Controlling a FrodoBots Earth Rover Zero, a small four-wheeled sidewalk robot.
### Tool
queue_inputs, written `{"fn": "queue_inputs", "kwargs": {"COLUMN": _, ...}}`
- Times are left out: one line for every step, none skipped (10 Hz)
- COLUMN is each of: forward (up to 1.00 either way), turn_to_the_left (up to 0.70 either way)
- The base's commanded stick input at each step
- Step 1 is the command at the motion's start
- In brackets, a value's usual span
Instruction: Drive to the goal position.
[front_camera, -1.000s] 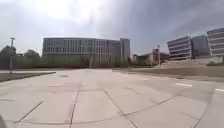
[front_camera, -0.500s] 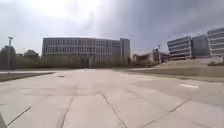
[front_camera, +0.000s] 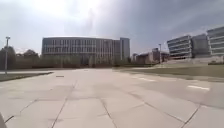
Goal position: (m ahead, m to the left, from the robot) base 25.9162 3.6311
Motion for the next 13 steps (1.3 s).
{"fn": "queue_inputs", "kwargs": {"forward": 0.70, "turn_to_the_left": 0.00}}
{"fn": "queue_inputs", "kwargs": {"forward": 0.70, "turn_to_the_left": 0.00}}
{"fn": "queue_inputs", "kwargs": {"forward": 0.70, "turn_to_the_left": 0.00}}
{"fn": "queue_inputs", "kwargs": {"forward": 0.70, "turn_to_the_left": 0.00}}
{"fn": "queue_inputs", "kwargs": {"forward": 0.70, "turn_to_the_left": 0.00}}
{"fn": "queue_inputs", "kwargs": {"forward": 0.70, "turn_to_the_left": 0.00}}
{"fn": "queue_inputs", "kwargs": {"forward": 0.70, "turn_to_the_left": 0.00}}
{"fn": "queue_inputs", "kwargs": {"forward": 0.70, "turn_to_the_left": 0.00}}
{"fn": "queue_inputs", "kwargs": {"forward": 0.70, "turn_to_the_left": 0.00}}
{"fn": "queue_inputs", "kwargs": {"forward": 0.70, "turn_to_the_left": 0.00}}
{"fn": "queue_inputs", "kwargs": {"forward": 0.70, "turn_to_the_left": 0.00}}
{"fn": "queue_inputs", "kwargs": {"forward": 0.70, "turn_to_the_left": 0.00}}
{"fn": "queue_inputs", "kwargs": {"forward": 0.70, "turn_to_the_left": 0.00}}
